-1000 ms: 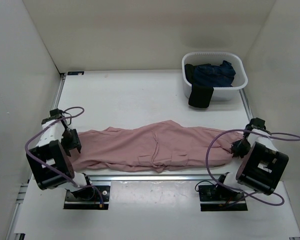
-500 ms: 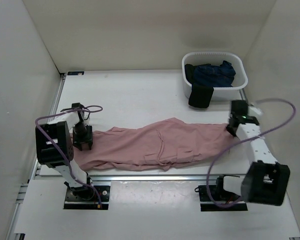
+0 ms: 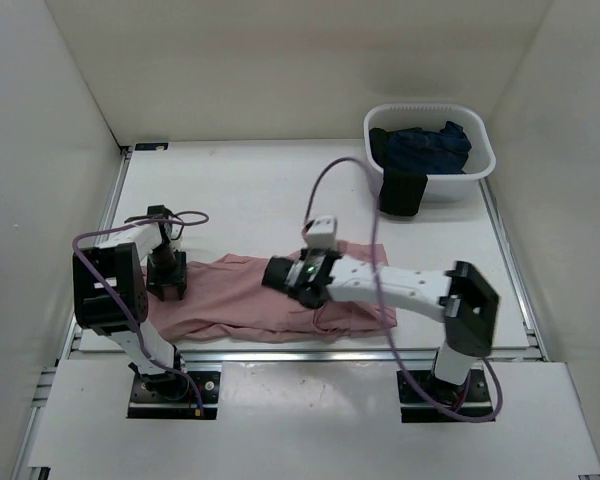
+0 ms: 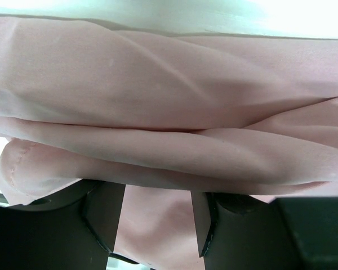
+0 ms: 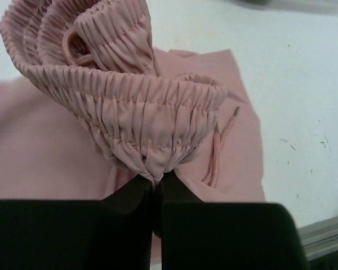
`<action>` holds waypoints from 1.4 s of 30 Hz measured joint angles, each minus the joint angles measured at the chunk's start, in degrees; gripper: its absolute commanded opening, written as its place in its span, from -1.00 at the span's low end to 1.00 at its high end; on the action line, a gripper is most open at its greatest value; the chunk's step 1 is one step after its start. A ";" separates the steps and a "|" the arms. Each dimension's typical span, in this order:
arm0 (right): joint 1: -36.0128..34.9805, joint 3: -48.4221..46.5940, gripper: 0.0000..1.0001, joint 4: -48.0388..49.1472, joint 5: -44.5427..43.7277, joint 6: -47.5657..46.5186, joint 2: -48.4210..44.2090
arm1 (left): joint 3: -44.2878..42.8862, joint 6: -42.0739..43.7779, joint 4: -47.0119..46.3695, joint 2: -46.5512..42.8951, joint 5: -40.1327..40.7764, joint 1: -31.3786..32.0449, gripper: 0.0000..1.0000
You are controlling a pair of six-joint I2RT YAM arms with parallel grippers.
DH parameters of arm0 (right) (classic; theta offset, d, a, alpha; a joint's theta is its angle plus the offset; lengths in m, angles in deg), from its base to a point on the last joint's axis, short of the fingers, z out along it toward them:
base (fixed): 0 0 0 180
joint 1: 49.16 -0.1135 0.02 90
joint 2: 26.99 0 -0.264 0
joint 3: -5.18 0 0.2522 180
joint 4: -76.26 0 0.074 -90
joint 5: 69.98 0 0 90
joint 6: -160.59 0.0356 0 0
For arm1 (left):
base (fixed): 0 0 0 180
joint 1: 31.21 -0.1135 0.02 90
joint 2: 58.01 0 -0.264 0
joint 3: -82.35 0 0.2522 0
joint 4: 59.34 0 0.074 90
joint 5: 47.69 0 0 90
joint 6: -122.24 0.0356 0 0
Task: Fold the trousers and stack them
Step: Fold the trousers
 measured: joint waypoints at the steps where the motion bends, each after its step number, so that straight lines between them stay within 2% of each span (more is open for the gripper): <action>1: -2.16 -1.01 -1.00 -1.97 -0.35 1.84 2.82 | 0.00 0.00 0.00 0.00 0.07 0.02 0.19; 6: -9.77 -8.13 -1.00 -7.87 -1.38 5.99 12.92 | -0.20 0.11 0.09 0.22 1.09 0.94 0.21; 9: -11.65 -9.66 -1.00 -6.67 -2.14 2.99 13.90 | -0.31 0.09 0.20 0.26 1.46 1.20 0.21; 10: -12.00 -9.60 -0.90 -5.22 -1.86 0.02 13.77 | -0.33 0.09 0.24 0.33 1.53 1.25 0.21; 11: -12.24 -9.05 -0.20 -2.51 -1.05 -3.32 13.51 | -0.35 0.11 0.24 0.37 1.55 1.27 0.21; 12: -12.31 -8.13 0.24 0.61 0.37 -6.34 13.05 | -0.35 0.09 0.24 0.37 1.55 1.27 0.21; 14: -12.52 -6.45 0.63 4.50 3.80 -12.37 11.91 | -0.42 0.13 0.28 0.44 1.66 1.27 0.23; 18: -13.94 -4.07 0.66 7.61 9.09 -21.29 5.90 | -0.50 0.11 0.37 0.50 1.81 1.27 0.26; 22: -16.13 -2.40 0.63 13.64 13.33 -26.05 -7.74 | -0.55 0.11 0.46 0.50 2.01 1.27 0.26; 23: -16.00 -1.05 0.57 15.98 14.12 -26.82 -11.37 | -0.55 0.11 0.46 0.50 2.01 1.27 0.26; 26: -10.56 2.89 0.54 20.76 17.92 -28.79 -18.86 | -0.57 0.11 0.55 0.50 2.03 1.27 0.26; 28: -4.22 4.07 0.57 23.30 22.60 -30.47 -17.84 | -0.68 0.11 0.68 0.59 2.03 1.27 0.26; 31: 1.90 4.42 0.60 26.49 29.88 -35.01 -9.97 | -0.72 0.11 0.74 0.61 2.03 1.27 0.26; 32: 2.34 4.42 0.60 27.23 32.35 -36.76 -6.75 | -0.72 0.11 0.76 0.61 2.03 1.27 0.26; 36: 1.16 4.46 0.20 28.33 41.44 -42.62 2.16 | -0.76 0.11 0.81 0.66 2.01 1.27 0.26; 42: 0.00 2.78 0.20 28.02 45.68 -47.17 6.69 | -0.76 0.11 0.85 0.66 2.03 1.27 0.28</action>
